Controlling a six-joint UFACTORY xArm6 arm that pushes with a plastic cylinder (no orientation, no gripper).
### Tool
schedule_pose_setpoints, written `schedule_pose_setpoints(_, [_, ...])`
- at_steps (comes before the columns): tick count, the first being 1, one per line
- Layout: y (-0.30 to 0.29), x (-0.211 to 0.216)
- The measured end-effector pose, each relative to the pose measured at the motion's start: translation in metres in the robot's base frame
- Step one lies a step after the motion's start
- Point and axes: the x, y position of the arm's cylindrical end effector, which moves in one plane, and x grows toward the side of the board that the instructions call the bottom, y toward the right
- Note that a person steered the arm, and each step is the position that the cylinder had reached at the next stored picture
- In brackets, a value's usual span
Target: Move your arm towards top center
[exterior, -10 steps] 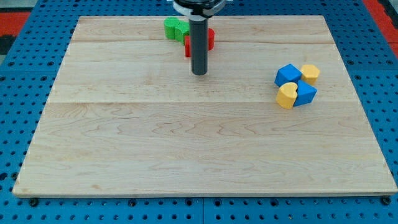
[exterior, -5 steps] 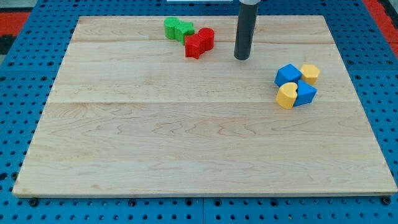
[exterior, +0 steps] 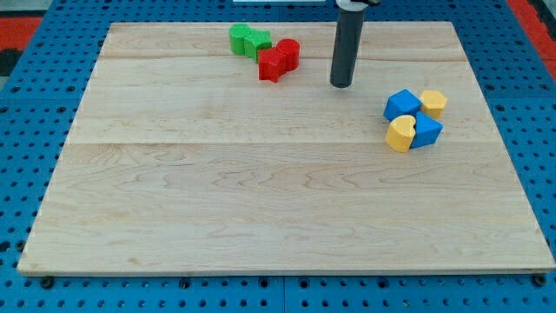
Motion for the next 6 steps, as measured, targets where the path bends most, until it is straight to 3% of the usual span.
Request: schedule_pose_setpoints(6, [-0.007, -0.081])
